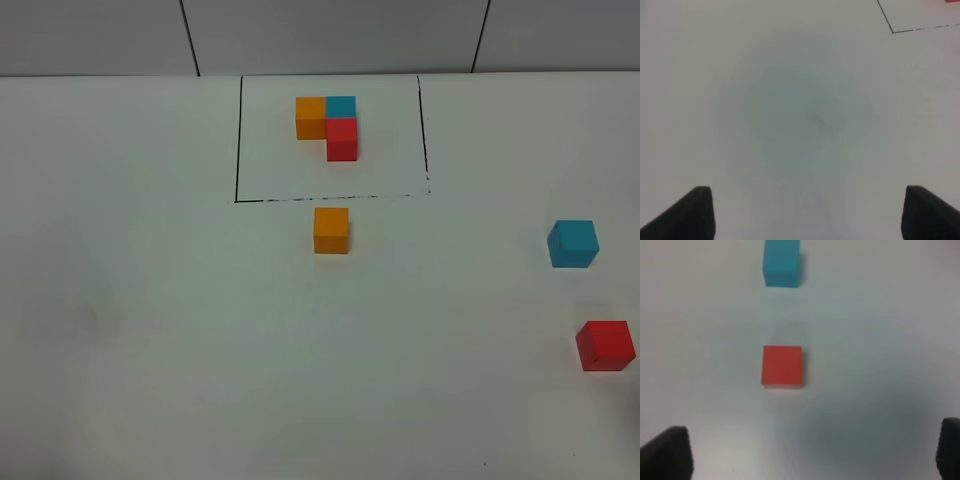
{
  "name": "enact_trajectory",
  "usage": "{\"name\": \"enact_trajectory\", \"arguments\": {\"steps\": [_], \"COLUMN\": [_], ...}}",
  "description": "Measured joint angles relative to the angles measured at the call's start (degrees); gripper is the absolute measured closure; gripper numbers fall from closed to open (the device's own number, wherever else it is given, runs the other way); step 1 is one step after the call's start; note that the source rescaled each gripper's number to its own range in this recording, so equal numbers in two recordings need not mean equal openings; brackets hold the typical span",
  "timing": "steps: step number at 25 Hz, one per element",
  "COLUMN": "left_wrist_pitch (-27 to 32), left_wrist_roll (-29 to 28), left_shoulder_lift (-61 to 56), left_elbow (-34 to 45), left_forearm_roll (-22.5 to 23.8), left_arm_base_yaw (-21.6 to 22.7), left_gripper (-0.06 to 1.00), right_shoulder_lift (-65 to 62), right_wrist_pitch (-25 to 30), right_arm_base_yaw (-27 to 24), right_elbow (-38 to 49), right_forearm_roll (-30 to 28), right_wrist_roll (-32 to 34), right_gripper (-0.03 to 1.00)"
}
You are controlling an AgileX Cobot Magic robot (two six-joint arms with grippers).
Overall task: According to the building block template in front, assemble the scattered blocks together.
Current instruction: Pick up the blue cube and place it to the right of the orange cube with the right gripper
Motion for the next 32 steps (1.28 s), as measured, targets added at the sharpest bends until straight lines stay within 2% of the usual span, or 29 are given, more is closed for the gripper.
{"name": "enact_trajectory", "arguments": {"steps": [5,11,32], "left_wrist_pitch": [0.0,0.0,0.0], "left_wrist_roll": [0.0,0.0,0.0], "left_shoulder_lift": [0.0,0.0,0.0], "left_elbow": [0.0,0.0,0.0], "left_forearm_roll": [0.0,0.0,0.0], "left_arm_base_yaw": [0.0,0.0,0.0], "left_gripper": [0.22,0.22,0.22], "right_shoulder_lift": [13.4,21.5,28.6], "right_wrist_pitch": [-1.4,-6.1,-10.4], "right_arm_base_yaw": [0.0,0.0,0.0], "right_elbow": [-6.0,-7.6,-9.2], "right_forearm_roll": [-1.1,-0.9,0.1], "right_wrist_roll": [-2.4,-3.7,-3.8], "right_gripper": [-0.03,-0.03,-0.03]}}
